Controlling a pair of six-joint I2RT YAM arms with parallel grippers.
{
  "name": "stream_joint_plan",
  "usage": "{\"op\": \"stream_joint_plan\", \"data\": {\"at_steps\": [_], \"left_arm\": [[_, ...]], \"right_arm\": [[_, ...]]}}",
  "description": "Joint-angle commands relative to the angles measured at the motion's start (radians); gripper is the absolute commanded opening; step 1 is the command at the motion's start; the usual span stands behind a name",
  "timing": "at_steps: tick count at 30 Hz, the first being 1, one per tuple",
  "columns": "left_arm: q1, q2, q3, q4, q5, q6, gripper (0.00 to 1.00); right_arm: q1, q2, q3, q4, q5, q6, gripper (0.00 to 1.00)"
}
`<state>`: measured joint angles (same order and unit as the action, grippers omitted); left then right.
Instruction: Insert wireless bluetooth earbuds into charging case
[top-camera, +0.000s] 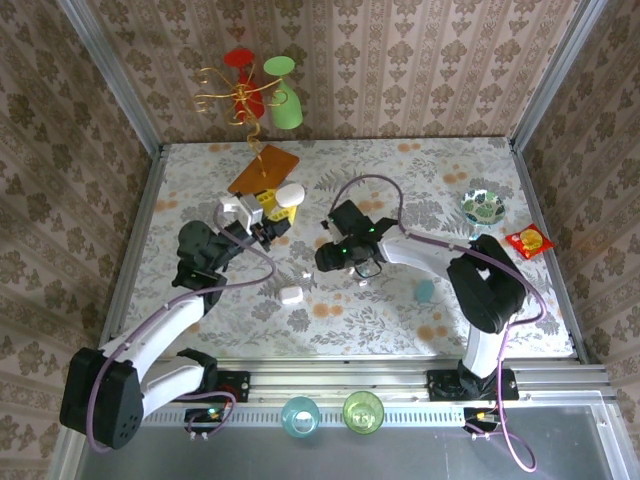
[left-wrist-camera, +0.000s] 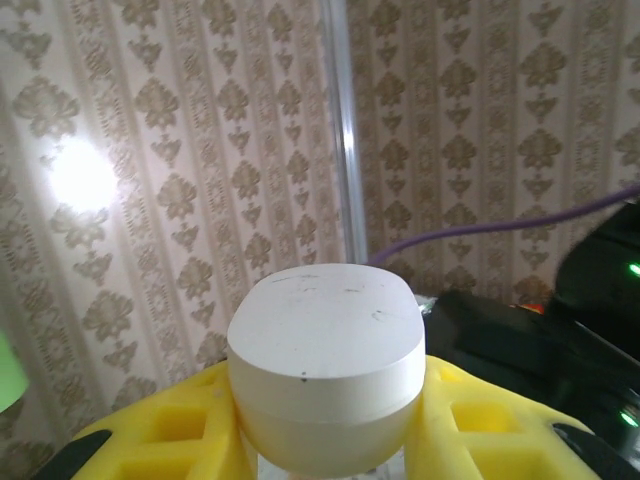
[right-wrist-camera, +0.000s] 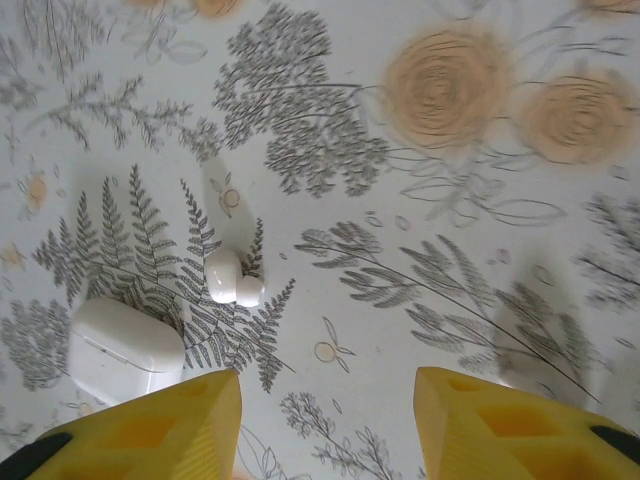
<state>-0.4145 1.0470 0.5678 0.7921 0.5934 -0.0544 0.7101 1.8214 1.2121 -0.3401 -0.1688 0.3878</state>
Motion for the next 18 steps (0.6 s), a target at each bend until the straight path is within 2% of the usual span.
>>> {"op": "stream_joint_plan", "data": {"at_steps": [1, 7, 14, 18], "left_arm": [[0.029, -0.017, 0.066, -0.123, -0.047, 0.028, 0.28], [0.052, -0.012, 0.069, -0.111, -0.018, 0.025, 0.29], [0.067, -0.007, 0.065, -0.161, -0.037, 0.014, 0.28], [0.073, 0.021, 0.052, -0.155, 0.086, -0.013, 0.28]], "right_arm": [[0.05, 0.03, 0.053, 0.022, 0.096, -0.102, 0.5], [0.074, 0.033, 0.036, 0.058, 0.089, -0.084, 0.49], [0.076, -0.036, -0.002, 0.097, 0.123, -0.153, 0.48], [0.045, -0.201, -0.084, 0.165, 0.008, -0.242, 0.52]]}}
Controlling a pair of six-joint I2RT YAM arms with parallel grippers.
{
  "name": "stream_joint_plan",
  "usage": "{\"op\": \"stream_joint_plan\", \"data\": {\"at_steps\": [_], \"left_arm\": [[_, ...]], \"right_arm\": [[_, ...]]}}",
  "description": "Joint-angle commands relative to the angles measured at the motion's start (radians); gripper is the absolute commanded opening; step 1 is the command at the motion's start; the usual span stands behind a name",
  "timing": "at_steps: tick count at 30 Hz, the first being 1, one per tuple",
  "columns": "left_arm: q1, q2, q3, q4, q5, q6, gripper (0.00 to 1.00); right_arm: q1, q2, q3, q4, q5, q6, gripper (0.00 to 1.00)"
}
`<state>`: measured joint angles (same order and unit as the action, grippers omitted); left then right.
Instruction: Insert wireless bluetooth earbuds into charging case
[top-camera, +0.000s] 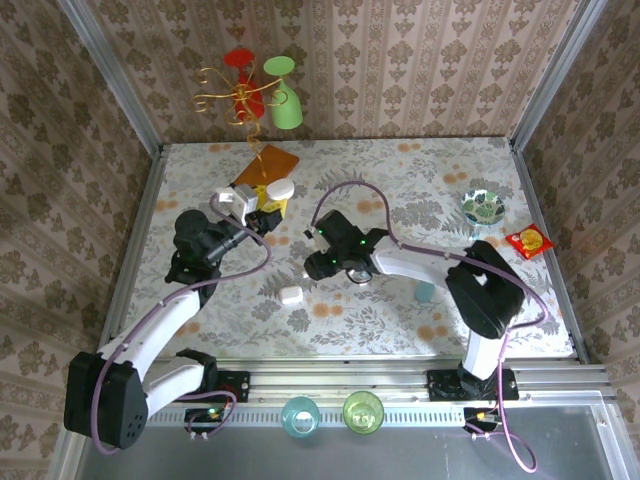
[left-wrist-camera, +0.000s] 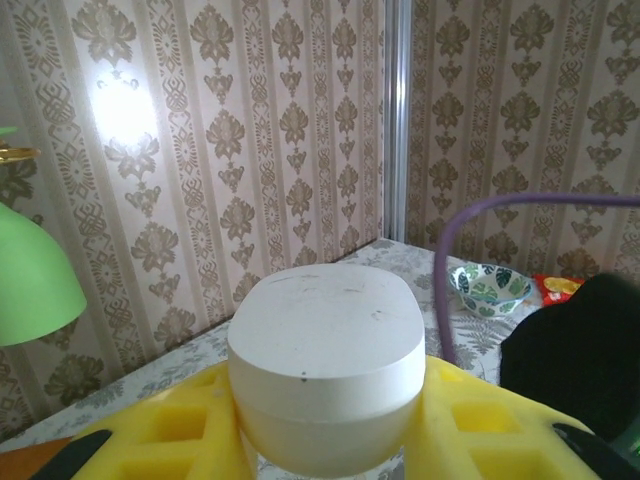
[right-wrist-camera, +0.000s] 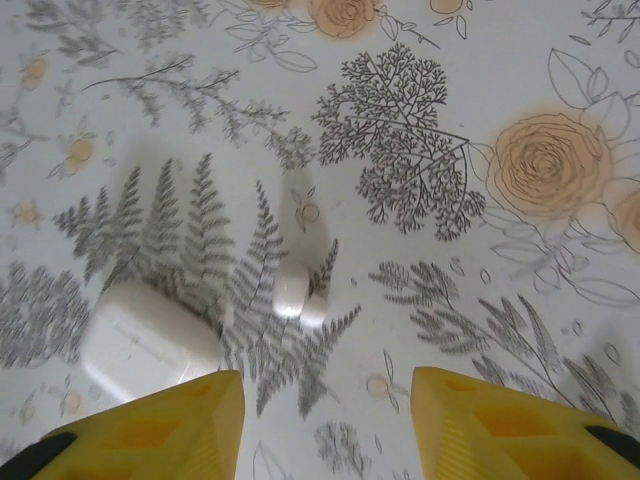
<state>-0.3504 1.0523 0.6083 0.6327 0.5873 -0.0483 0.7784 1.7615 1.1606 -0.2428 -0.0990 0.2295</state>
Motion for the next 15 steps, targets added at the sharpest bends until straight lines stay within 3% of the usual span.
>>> {"op": "stream_joint_plan", "data": {"at_steps": [1, 9, 15], "left_arm": [[0.006, 0.024, 0.007, 0.019, 0.115, -0.031, 0.28], [-0.01, 0.059, -0.01, 0.076, 0.22, -0.043, 0.28], [-0.025, 0.061, -0.022, 0.083, 0.28, -0.035, 0.28]], "right_arm": [[-0.036, -0.18, -0.045, 0.074, -0.101, -0.1, 0.53], [-0.113, -0.39, -0.046, 0.11, -0.392, -0.18, 0.74], [-0.143, -0.376, 0.025, 0.188, -0.436, -0.109, 0.74]]}}
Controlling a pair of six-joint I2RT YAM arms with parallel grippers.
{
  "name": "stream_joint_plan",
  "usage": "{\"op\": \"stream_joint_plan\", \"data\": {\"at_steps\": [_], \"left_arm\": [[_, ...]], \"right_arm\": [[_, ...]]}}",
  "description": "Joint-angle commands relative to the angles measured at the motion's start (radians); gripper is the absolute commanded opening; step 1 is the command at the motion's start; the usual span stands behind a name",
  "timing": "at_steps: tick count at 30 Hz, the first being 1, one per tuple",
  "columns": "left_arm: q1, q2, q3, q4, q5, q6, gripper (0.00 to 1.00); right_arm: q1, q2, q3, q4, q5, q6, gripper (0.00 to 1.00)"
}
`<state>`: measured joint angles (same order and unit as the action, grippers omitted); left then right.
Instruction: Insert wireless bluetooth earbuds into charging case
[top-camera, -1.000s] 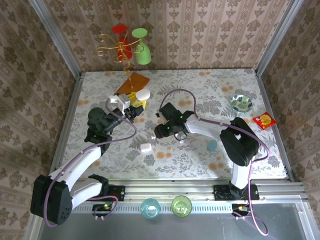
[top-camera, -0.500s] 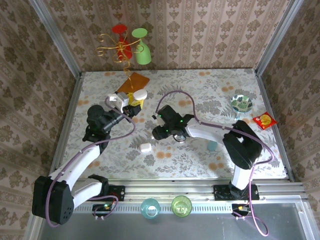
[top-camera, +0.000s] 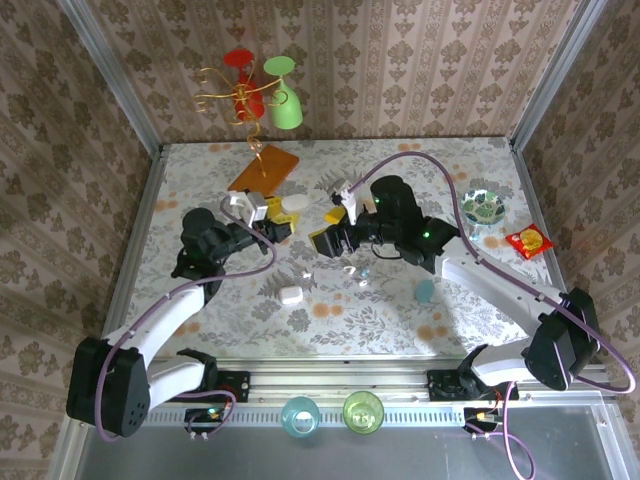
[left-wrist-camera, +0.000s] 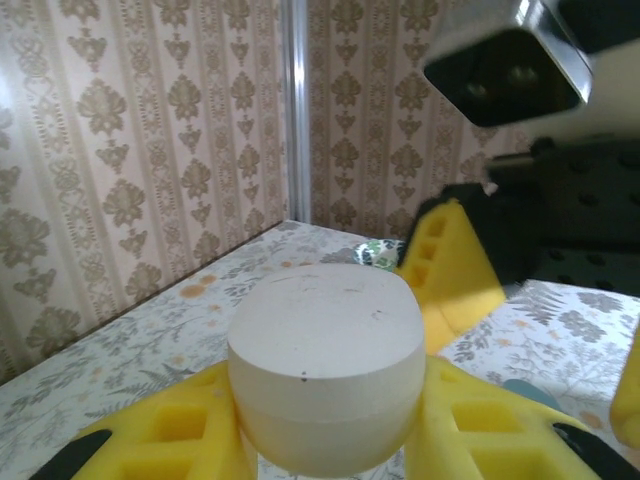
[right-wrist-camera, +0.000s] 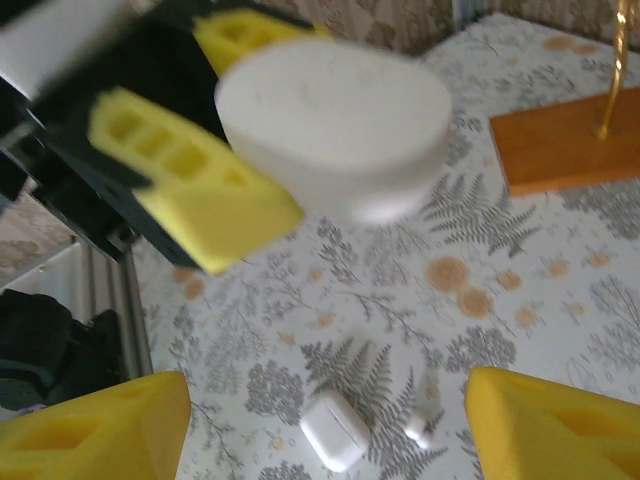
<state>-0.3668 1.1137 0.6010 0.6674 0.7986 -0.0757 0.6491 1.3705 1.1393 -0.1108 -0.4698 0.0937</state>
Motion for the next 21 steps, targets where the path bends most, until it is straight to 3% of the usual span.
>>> {"op": "stream_joint_plan", "data": {"at_steps": [1, 8, 21], "left_arm": [[-0.01, -0.002, -0.017, 0.048, 0.078, -0.004, 0.28], [-0.023, -0.01, -0.03, 0.061, 0.122, -0.003, 0.28], [-0.029, -0.008, -0.049, 0.11, 0.147, -0.025, 0.28]], "right_arm": [[-0.018, 0.015, 0.057, 0.071, -0.064, 0.039, 0.74], [-0.032, 0.098, 0.122, 0.073, -0.039, 0.051, 0.73], [-0.058, 0.113, 0.155, 0.08, 0.022, 0.049, 0.72]]}}
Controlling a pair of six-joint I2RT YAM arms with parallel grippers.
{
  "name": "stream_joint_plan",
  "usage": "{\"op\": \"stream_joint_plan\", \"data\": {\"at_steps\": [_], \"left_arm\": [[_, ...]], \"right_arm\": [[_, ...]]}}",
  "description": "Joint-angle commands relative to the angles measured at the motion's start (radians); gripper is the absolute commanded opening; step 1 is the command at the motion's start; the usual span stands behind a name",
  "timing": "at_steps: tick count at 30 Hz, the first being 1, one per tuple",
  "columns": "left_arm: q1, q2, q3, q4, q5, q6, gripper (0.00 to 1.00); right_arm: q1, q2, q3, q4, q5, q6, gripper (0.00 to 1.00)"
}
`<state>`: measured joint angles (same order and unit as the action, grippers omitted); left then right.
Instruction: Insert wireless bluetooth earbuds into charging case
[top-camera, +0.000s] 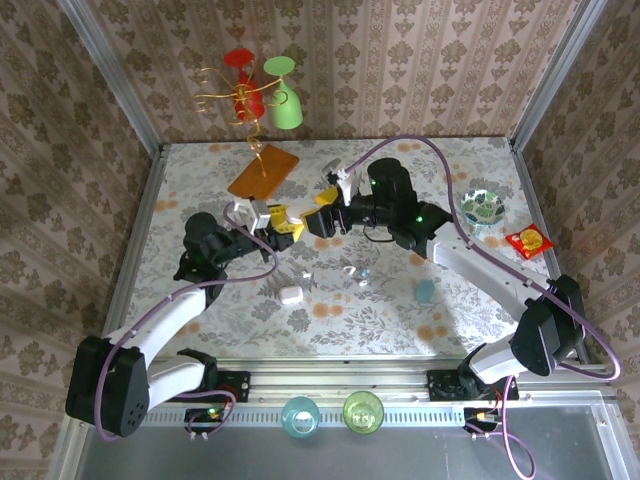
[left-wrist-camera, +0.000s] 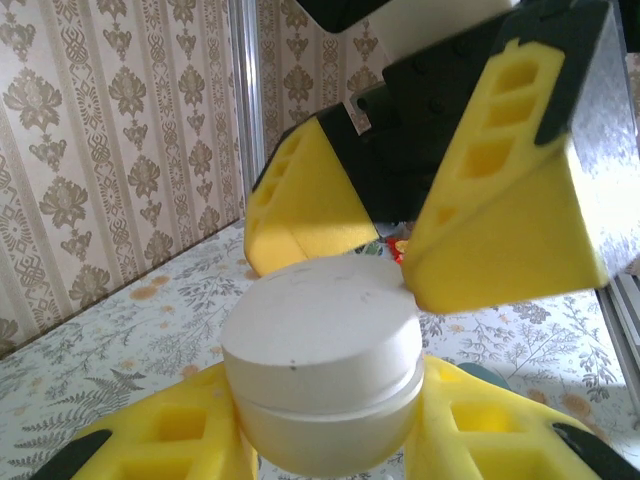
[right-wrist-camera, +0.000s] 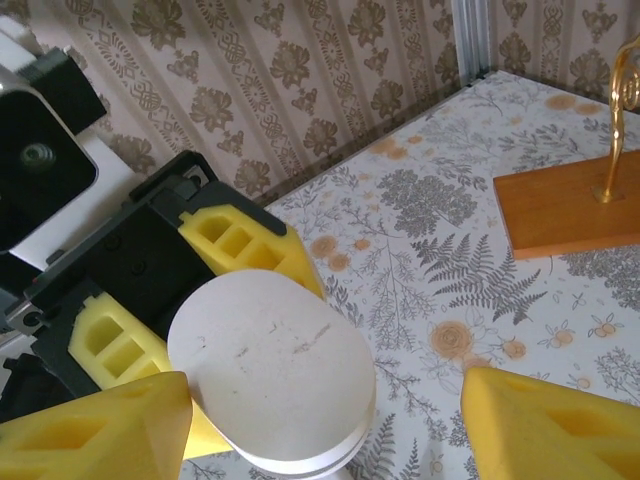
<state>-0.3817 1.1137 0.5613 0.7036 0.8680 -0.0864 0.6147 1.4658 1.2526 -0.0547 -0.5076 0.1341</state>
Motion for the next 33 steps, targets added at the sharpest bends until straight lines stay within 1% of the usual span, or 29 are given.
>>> {"op": "stream_joint_plan", "data": {"at_steps": [1, 14, 19, 23, 29, 33], "left_arm": [[-0.014, -0.008, -0.011, 0.078, 0.079, -0.016, 0.28], [-0.015, -0.006, -0.021, 0.112, 0.081, -0.028, 0.28], [-0.009, -0.002, -0.029, 0.124, 0.026, -0.037, 0.29], [0.006, 0.001, -0.031, 0.12, -0.042, -0.047, 0.28], [0.021, 0.015, -0.04, 0.147, -0.081, -0.072, 0.28], [0.032, 0.017, -0.042, 0.182, -0.072, -0.118, 0.28]], "right_arm": [[-0.026, 0.021, 0.045, 0.024, 0.058, 0.009, 0.72], [-0.034, 0.081, 0.128, -0.001, 0.058, 0.012, 0.72], [-0.033, 0.08, 0.157, -0.026, 0.039, 0.024, 0.73], [-0.032, 0.059, 0.153, -0.012, 0.006, 0.046, 0.75], [-0.029, 0.011, 0.122, 0.024, -0.001, 0.078, 0.78], [-0.023, -0.011, 0.068, 0.026, -0.034, 0.007, 0.81]]}}
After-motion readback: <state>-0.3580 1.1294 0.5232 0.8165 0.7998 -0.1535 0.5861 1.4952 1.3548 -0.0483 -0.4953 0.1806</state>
